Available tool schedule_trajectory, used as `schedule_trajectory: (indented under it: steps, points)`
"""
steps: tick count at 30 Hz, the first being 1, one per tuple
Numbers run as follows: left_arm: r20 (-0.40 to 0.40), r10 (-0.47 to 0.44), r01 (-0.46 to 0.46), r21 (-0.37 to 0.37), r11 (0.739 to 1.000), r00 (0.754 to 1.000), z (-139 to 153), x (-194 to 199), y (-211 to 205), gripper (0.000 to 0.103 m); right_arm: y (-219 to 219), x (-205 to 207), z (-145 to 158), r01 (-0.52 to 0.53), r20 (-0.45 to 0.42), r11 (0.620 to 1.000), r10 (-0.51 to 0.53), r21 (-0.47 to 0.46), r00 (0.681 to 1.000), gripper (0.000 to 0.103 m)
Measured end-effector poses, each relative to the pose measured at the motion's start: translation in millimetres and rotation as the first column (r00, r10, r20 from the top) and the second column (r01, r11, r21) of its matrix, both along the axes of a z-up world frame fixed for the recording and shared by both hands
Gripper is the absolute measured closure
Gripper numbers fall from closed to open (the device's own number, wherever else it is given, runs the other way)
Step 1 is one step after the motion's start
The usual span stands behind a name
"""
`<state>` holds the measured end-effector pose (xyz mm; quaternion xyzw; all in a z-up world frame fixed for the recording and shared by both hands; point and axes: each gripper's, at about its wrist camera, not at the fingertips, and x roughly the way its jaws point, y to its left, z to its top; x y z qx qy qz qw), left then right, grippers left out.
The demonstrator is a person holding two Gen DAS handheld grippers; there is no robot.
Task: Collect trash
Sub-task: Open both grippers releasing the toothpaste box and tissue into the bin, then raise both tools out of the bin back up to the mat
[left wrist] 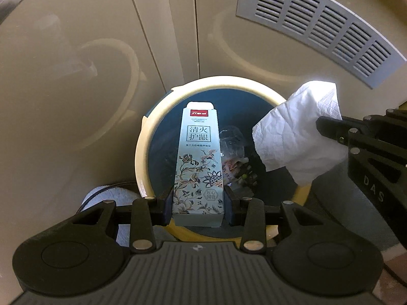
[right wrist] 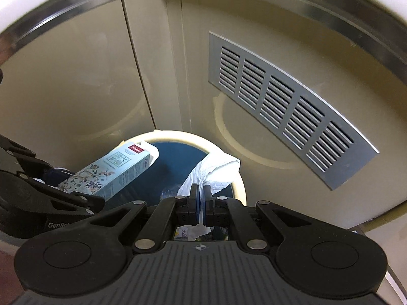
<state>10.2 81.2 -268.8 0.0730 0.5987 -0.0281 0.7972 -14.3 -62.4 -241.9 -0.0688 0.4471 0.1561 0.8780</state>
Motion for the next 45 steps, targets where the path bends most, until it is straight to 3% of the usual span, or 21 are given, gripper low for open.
schedule_trajectory:
  steps: [6,7,9,10,11,14,17,26,31,36,45]
  points:
    - [0.009,0.006,-0.006,0.038,0.999,1.000,-1,0,-4,0.057,4,10,-12,-0.013,-0.041,1.000,0.013,-0.002,0.999,0.099]
    - [0.007,0.012,-0.012,0.037,0.999,1.000,-1,1,-3,0.050,5,11,-13,-0.021,-0.043,1.000,0.021,0.000,0.999,0.097]
    - [0.006,0.038,-0.038,0.057,0.998,0.999,0,2,-1,0.002,5,9,-11,-0.023,-0.035,1.000,0.024,0.008,0.999,0.078]
    - [0.022,0.048,-0.049,0.077,0.996,0.999,0,2,0,0.000,5,7,-9,-0.019,-0.021,1.000,0.019,0.013,1.000,0.063]
    - [0.040,0.049,-0.053,0.093,0.994,0.998,1,1,-1,0.000,4,5,-7,-0.007,-0.004,1.000,0.007,0.011,1.000,0.050]
    - [0.023,0.049,-0.051,0.087,0.995,0.999,4,-2,2,0.000,0,-3,2,-0.015,0.016,1.000,0.015,0.024,1.000,0.030]
    - [0.045,0.077,-0.080,0.059,0.995,0.996,19,-10,7,0.000,-5,-14,15,-0.027,0.043,0.998,0.025,0.050,0.999,0.022]
    - [0.236,0.134,-0.143,0.018,0.990,0.962,88,-61,12,0.000,-18,-62,75,-0.074,0.192,0.989,0.048,0.128,0.980,0.009]
    - [0.315,0.123,-0.147,0.051,0.988,0.941,107,-83,1,0.000,-19,-90,91,-0.099,0.284,0.991,0.069,0.093,0.956,0.007]
    - [0.334,0.110,-0.137,0.058,0.989,0.936,114,-88,-2,0.000,-23,-108,105,-0.114,0.339,0.991,0.083,0.071,0.937,0.005]
    - [0.363,0.088,-0.121,0.069,0.990,0.928,121,-96,-4,0.000,-26,-112,105,-0.094,0.329,0.991,0.058,0.094,0.942,0.004]
